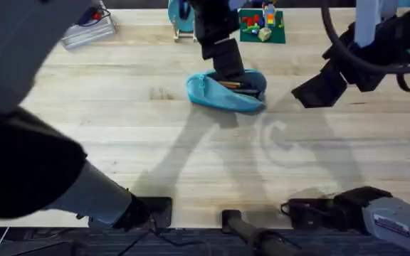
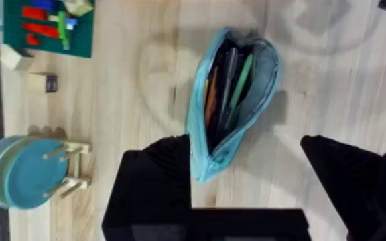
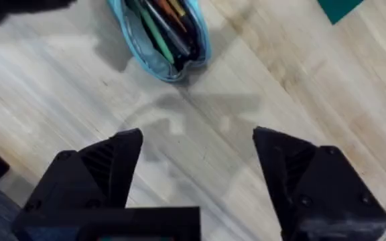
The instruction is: Unzip the bag, pick up the pens from the table one at a time and place them inside, then zip the bag closed.
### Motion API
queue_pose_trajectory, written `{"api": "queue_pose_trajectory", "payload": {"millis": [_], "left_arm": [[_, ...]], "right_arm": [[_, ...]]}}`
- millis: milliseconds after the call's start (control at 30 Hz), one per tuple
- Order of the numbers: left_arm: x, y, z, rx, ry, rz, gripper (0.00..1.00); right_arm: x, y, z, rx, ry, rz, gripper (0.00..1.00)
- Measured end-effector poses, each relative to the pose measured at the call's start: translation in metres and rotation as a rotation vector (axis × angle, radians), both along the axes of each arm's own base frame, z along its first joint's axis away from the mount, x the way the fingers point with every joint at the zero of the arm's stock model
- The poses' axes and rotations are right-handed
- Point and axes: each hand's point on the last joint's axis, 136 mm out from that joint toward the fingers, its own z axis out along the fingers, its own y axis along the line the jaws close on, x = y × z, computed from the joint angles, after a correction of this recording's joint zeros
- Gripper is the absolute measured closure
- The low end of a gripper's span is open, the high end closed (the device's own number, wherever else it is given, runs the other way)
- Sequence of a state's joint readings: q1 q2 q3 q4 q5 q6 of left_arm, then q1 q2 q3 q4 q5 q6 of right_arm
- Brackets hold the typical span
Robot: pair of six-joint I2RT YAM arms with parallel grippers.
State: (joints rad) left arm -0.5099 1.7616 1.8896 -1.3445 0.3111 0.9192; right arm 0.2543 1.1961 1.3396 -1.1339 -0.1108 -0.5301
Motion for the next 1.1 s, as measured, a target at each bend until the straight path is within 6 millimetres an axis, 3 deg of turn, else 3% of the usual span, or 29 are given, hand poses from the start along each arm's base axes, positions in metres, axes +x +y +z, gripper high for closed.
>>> {"api": "queue_pose_trajectory", "payload": {"millis": [400, 500, 767, 1100], "left_arm": [[-0.027, 0.049, 0.050, -0.056, -0.080, -0.003, 0.008], [-0.033, 0.058, 0.046, -0.083, -0.067, 0.006, 0.008], [-0.030, 0.087, 0.014, -0.142, -0.114, 0.110, 0.007], [-0.050, 0.115, 0.012, -0.336, -0.160, 0.218, 0.008]], "right_arm": [[0.000, 0.000, 0.000, 0.000, 0.000, 0.000, 0.003], [0.000, 0.000, 0.000, 0.000, 0.000, 0.000, 0.003], [0.000, 0.000, 0.000, 0.000, 0.000, 0.000, 0.003], [0.000, 0.000, 0.000, 0.000, 0.000, 0.000, 0.003]]}}
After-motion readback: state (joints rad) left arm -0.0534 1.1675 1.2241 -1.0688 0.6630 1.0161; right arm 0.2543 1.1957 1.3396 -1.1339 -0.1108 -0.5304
